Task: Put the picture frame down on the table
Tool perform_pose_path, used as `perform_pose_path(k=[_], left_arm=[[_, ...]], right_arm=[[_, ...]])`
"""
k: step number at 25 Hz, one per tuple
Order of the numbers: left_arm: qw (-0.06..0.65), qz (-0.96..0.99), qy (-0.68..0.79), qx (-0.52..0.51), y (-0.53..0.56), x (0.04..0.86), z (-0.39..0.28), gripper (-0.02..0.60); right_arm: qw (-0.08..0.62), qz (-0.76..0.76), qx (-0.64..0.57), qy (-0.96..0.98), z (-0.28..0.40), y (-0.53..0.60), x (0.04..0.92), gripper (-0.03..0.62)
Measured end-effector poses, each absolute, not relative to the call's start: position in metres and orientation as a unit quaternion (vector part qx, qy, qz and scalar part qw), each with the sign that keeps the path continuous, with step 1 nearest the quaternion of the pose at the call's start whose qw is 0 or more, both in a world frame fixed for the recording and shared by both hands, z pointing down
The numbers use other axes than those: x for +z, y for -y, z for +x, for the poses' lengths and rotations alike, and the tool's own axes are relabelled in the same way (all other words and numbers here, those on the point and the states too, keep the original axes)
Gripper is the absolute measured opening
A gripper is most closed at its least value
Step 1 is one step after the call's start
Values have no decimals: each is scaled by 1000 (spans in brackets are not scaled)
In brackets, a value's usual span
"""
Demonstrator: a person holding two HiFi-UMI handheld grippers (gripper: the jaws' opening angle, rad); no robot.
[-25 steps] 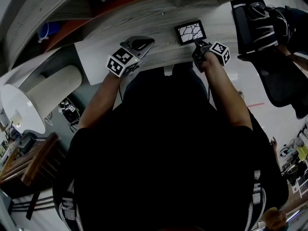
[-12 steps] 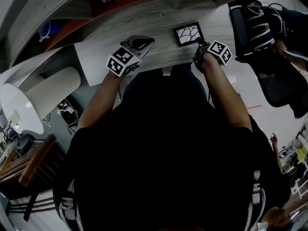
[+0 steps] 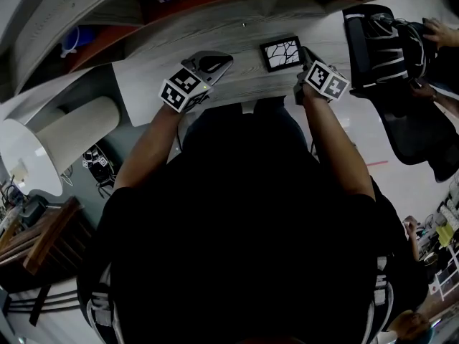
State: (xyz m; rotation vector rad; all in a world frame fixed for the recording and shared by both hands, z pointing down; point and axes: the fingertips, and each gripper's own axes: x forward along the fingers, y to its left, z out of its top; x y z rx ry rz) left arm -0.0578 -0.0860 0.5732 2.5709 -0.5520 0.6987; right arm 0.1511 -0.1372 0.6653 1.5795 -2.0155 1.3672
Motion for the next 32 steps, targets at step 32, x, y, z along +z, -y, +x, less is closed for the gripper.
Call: perform_pose_path(k=[32], left_arm=[[153, 933, 250, 208, 118, 499, -68, 17]], right_arm=[[143, 503, 181, 833, 118, 171, 487, 8]])
